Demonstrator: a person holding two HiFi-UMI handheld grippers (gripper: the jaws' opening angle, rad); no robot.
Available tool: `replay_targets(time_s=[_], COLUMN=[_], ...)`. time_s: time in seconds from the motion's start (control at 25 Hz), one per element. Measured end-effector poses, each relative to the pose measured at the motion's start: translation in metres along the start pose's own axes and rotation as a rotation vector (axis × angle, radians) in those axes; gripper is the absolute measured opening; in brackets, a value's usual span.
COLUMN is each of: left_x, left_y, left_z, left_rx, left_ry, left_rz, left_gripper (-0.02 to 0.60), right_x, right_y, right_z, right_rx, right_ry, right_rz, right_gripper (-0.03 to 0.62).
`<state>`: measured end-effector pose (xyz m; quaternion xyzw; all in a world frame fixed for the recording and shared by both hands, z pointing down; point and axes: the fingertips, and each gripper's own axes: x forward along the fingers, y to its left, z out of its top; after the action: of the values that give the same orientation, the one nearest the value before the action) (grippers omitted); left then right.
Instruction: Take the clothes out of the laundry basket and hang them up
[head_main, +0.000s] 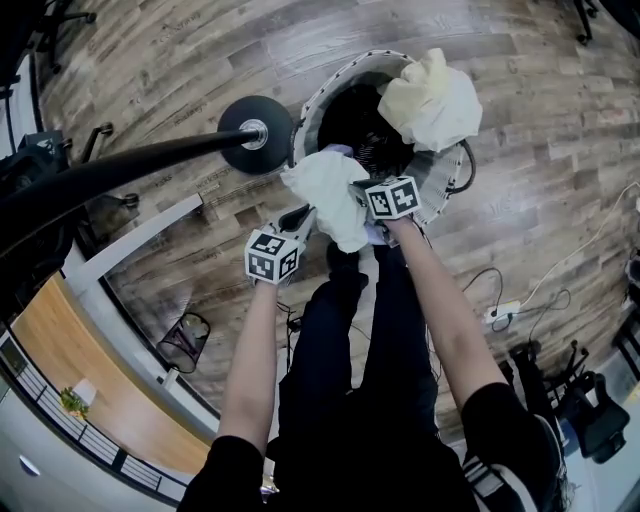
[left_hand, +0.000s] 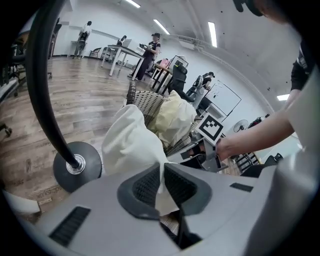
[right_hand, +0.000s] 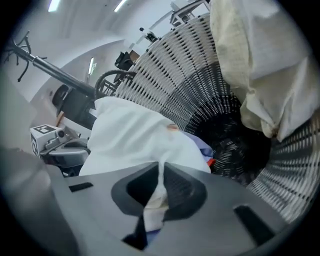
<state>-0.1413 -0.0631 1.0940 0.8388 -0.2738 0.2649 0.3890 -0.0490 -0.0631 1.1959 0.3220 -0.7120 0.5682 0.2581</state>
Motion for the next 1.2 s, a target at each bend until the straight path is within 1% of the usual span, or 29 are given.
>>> replay_targets(time_s=[0.04, 0.08, 0.24, 0.48, 0.76, 0.88, 0.96, 1.08, 1.2], left_x=[0.0, -0.001, -0.014, -0.047, -0.098, -0.122, -0.141, -0.168, -0.193], left_y=[-0.001, -0.002, -0.009, -0.029, -0.067, -0.088, -0.106, -0.134, -0.158], left_z=[0.0, 0.001, 0.01, 0.037, 0.086, 0.106, 0.119, 0.139, 0.16], left_rx=[0.007, 0.011, 0.002, 0.006, 0.012, 0.03, 0.048, 0.072, 0.095], left_ry=[0.005, 0.009, -0.006, -0.03, -0.078, -0.101, -0.116, -0.146, -0.183], left_rz=[0.005, 0.013, 0.03, 0.052, 0.075, 0.075, 0.073, 0.064, 0.054], left_gripper=[0.041, 0.036, 0.028, 0.025, 0.025, 0.025, 0.025, 0.025, 0.025], right_x=[0.0, -0.002, -0.019, -0.066, -0.138, -0.169, -0.187, -0.211, -0.237], right_y=[0.003, 0.005, 0.01, 0.029, 0.079, 0.102, 0.118, 0.142, 0.161], right_z=[0.0, -0.001, 0.0, 0.007, 0.025, 0.031, 0.031, 0.025, 0.022], right_rx=[-0.009, -0.02, -0.039, -0.055, -0.077, -0.07, -0.06, -0.06, -0.061], right_ry=[0.005, 0.01, 0.013, -0.031, -0.126, -0.179, -0.218, -0.248, -0.281], right_rz=[0.001, -0.002, -0.033, -0.048, -0.043, -0.034, -0.011, 0.024, 0.025], right_gripper=[0.013, 0.011, 0.011, 0.011, 0.011, 0.011, 0.012, 0.015, 0.027])
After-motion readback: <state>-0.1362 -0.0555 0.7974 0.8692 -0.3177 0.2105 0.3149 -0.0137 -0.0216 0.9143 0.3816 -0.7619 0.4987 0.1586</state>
